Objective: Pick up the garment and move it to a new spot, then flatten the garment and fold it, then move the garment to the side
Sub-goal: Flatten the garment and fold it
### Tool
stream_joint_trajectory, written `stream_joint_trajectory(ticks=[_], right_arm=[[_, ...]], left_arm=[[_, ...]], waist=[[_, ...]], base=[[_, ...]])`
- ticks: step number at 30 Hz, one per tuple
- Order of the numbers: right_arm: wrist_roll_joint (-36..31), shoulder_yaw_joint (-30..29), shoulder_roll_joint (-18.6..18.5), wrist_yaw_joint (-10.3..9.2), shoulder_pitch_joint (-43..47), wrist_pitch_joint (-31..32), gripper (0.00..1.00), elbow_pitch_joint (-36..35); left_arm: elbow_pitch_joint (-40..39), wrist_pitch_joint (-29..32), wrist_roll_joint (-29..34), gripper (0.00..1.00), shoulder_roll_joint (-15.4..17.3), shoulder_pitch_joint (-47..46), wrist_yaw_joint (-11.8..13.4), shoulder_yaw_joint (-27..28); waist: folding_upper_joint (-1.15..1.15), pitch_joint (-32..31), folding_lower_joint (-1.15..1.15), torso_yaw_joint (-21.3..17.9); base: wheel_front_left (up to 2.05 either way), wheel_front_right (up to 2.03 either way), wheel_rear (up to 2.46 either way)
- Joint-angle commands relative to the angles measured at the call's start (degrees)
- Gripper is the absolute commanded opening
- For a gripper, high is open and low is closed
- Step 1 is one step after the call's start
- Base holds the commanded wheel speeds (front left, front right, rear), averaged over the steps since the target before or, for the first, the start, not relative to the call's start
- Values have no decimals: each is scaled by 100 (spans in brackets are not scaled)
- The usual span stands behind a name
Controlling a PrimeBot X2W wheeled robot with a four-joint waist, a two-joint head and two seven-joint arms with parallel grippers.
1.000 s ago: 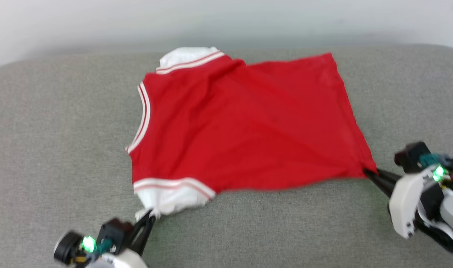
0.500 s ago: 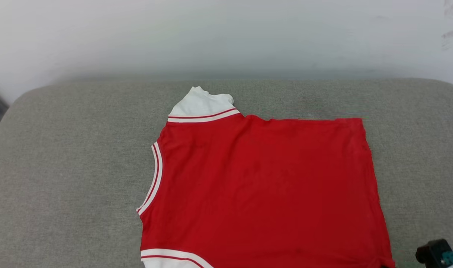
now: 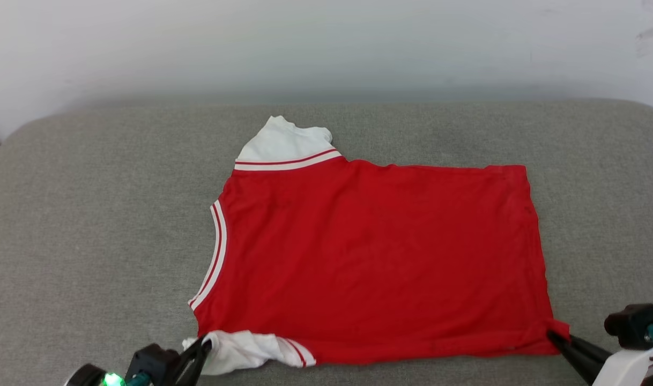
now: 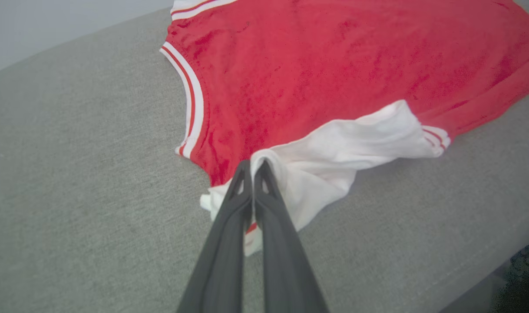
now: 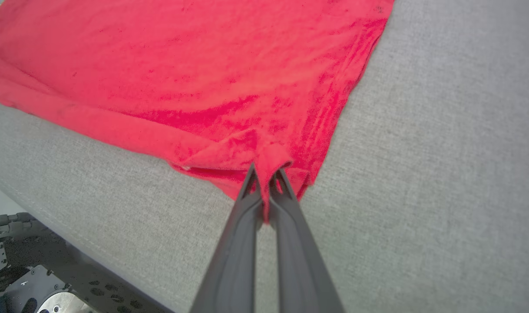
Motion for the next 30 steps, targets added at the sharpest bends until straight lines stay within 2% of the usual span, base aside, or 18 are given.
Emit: stream_joint_trajectory(ticks=[1, 8, 16, 22, 30], right_arm=[[-77, -125, 56, -5, -128, 69, 0, -109], [-308, -565, 200, -5, -449, 395, 0, -565], [-485, -567, 289, -5, -1129, 770, 0, -744], [-500, -403, 379, -5, -1750, 1056, 0, -440], [-428, -11, 532, -6, -2465, 1116, 0, 467]], left_arm=[[3, 24, 91, 0, 46, -219, -48, 37], [121, 234, 409, 0, 6, -1226, -335, 122], [695, 289, 585, 0, -111, -2170, -638, 224], [1128, 378, 735, 0, -137, -2643, -840, 184], [1981, 425, 746, 0, -371, -3084, -1216, 55]], waist=[[0, 86, 1, -34], [0, 412, 1, -125], [0, 923, 1, -344], [0, 1357, 1, -427], [0, 1810, 1, -406]], base=[[0, 0, 0], [0, 0, 0], [0, 0, 0], [0, 0, 0], [0, 0, 0]])
